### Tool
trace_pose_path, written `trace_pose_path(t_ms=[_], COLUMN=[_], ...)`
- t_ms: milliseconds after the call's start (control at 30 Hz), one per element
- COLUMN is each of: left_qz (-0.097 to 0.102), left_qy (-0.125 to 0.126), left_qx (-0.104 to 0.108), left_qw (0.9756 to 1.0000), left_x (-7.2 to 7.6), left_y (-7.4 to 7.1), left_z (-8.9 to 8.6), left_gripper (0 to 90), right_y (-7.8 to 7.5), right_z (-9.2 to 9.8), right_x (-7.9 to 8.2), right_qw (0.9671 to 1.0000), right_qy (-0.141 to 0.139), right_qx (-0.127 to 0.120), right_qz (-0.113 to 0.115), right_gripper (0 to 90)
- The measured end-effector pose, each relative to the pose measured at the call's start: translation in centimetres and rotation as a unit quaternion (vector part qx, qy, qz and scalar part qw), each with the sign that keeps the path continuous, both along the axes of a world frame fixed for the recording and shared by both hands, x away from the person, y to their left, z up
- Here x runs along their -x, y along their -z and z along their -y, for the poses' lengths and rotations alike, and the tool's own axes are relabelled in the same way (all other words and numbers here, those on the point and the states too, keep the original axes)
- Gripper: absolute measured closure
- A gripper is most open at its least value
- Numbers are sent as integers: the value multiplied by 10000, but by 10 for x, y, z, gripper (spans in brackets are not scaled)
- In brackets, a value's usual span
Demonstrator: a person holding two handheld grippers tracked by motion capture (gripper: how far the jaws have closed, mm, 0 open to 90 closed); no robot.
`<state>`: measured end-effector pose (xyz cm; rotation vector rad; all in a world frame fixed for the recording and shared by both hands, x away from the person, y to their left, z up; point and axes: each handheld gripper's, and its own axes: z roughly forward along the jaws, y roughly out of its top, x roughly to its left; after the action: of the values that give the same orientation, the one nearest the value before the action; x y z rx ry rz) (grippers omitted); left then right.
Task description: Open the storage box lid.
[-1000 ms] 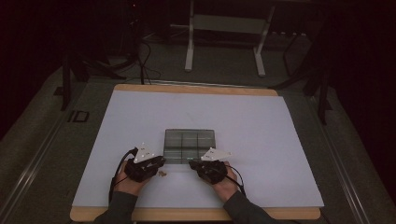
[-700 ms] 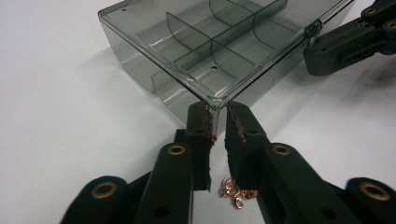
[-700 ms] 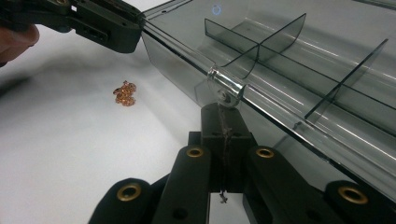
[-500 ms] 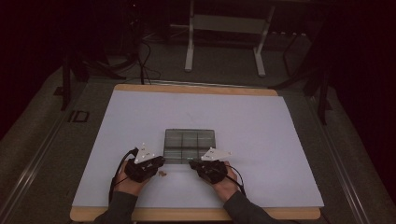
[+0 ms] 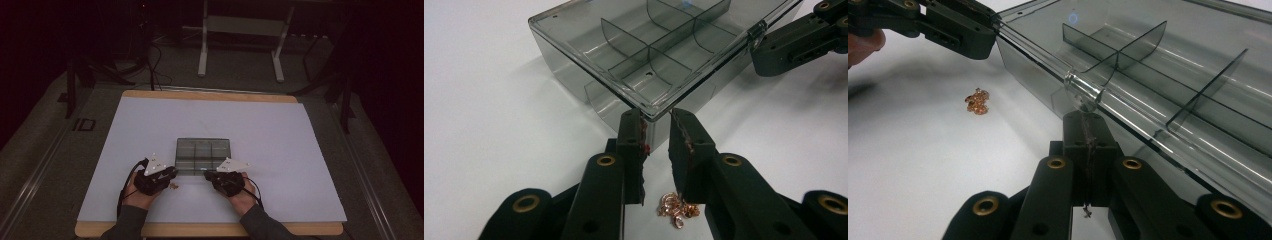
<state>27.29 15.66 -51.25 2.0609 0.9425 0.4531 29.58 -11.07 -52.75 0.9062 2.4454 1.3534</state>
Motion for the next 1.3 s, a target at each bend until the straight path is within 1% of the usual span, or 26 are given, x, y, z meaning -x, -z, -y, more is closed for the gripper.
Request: trace_pose_path(t_ms=[100, 133, 233, 567, 600, 667, 700, 733, 867, 933, 1067, 1300], left_qz=[22, 22, 49, 129, 143, 147, 137, 129, 151, 156, 180, 266], left_qy=[14, 15, 19, -69, -94, -140, -119, -119, -154, -172, -200, -267], left_qx=[12, 33, 34, 88, 127, 85, 90, 130, 124, 154, 147, 171], left_qw=[10000, 10000, 10000, 9999, 9998, 9998, 9998, 9998, 9997, 9996, 9995, 9991], left_x=[0, 0, 1, 0, 0, -1, -2, -2, -4, -5, -6, -7], left_y=[0, -1, -1, -3, -3, -4, -4, -4, -5, -5, -6, -8], left_z=[0, 1, 2, 1, 2, 2, 2, 2, 3, 4, 5, 6], left_gripper=[758, 756, 753, 756, 761, 789, 801, 807, 816, 815, 817, 810], right_y=[-1, -2, -4, -8, -9, -9, -9, -9, -11, -12, -14, -16], right_z=[1, 1, 1, 4, 4, 5, 5, 6, 9, 10, 14, 21], right_x=[0, 1, 0, -1, -1, -1, -1, -2, -3, -3, -2, -3], right_qw=[10000, 10000, 10000, 9999, 9999, 9999, 9999, 9999, 9998, 9997, 9996, 9993], right_qy=[-8, -13, 2, 49, 51, 60, 69, 70, 118, 130, 177, 270], right_qx=[-16, -2, -24, -96, -100, -106, -107, -101, -155, -164, -143, -140], right_qz=[-12, 38, 55, 80, 79, 89, 95, 99, 102, 124, 172, 207], right_gripper=[900, 897, 896, 896, 896, 896, 894, 894, 889, 884, 874, 867])
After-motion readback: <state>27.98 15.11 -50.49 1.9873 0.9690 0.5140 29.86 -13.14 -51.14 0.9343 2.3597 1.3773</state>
